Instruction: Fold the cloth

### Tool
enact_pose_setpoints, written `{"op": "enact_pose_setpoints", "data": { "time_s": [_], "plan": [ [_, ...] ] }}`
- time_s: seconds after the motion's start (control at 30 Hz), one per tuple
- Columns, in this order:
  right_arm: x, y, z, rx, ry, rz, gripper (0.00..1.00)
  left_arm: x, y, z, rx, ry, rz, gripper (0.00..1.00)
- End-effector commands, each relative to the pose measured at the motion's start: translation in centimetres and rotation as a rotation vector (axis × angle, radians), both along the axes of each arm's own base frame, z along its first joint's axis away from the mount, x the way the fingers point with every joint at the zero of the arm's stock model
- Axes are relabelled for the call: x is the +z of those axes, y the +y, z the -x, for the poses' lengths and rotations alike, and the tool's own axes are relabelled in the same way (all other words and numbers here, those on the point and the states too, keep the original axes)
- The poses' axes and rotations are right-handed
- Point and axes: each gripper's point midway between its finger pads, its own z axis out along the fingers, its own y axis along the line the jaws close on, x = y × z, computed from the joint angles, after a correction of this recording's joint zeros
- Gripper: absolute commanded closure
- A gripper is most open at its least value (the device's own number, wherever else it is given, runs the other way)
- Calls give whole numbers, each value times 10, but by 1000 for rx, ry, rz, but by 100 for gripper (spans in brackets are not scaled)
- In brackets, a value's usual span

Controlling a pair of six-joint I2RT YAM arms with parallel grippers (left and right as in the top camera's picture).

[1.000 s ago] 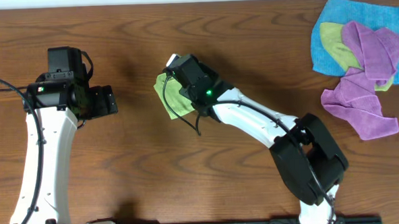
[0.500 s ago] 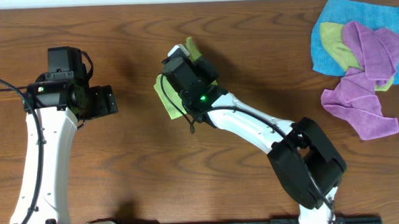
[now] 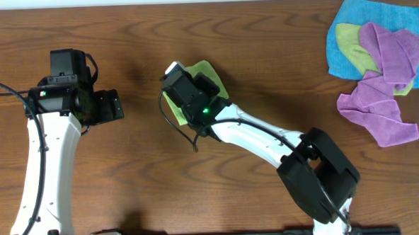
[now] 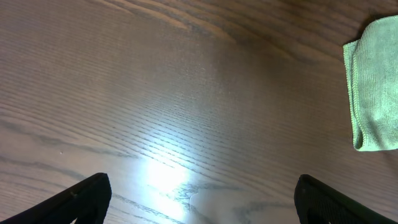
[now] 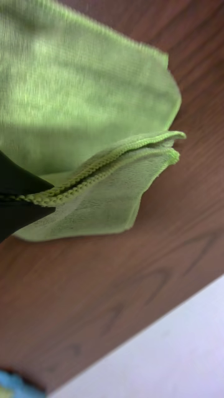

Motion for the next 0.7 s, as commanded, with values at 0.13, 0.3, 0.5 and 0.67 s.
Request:
{"op": "enact_pose_setpoints", "data": {
  "time_s": [0.13,0.3,0.5,0.67],
  "plan": [
    [1,25,16,58,89,-154,98,-3,4,2,-1,11,-16,5],
    [-13,34,22,86,142,-182,99,-3,4,2,-1,11,-16,5],
    [-24,30,25,82,168,-155,98,-3,4,2,-1,11,-16,5],
    [-36,28,29,80,198,-131,98,-3,4,2,-1,11,-16,5]
  ]
}}
